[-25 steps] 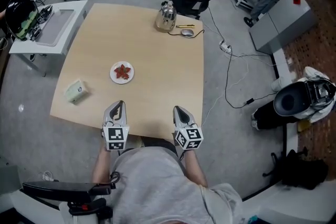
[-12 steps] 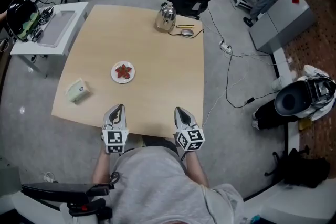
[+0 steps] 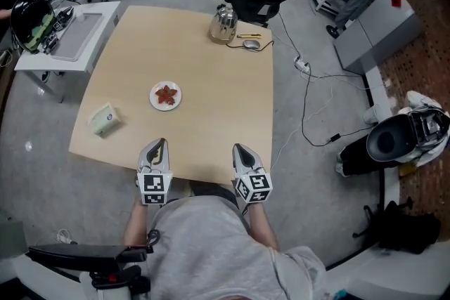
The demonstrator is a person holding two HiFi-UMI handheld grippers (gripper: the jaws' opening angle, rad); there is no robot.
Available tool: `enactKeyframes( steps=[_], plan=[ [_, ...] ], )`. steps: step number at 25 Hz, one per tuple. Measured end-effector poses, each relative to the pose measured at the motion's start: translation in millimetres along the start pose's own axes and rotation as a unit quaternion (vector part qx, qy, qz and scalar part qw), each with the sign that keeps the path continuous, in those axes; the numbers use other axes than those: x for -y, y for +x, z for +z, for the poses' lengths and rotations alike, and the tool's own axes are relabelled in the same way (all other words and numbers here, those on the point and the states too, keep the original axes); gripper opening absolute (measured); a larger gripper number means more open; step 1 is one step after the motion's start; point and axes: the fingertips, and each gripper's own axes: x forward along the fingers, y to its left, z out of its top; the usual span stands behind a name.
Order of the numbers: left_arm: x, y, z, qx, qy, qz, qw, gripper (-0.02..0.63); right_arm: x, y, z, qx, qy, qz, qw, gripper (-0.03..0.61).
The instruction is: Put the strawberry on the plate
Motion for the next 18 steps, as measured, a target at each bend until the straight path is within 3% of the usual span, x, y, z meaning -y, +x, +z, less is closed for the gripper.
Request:
enactKeyframes(
  steps=[18],
  plan=[
    [2.4,-4.8,1.3,0.001,0.002,0.003,1.0000,0.020,-1.1,-2.4,-1.5,0.001,0.002,0.003,1.000,0.006]
  ],
)
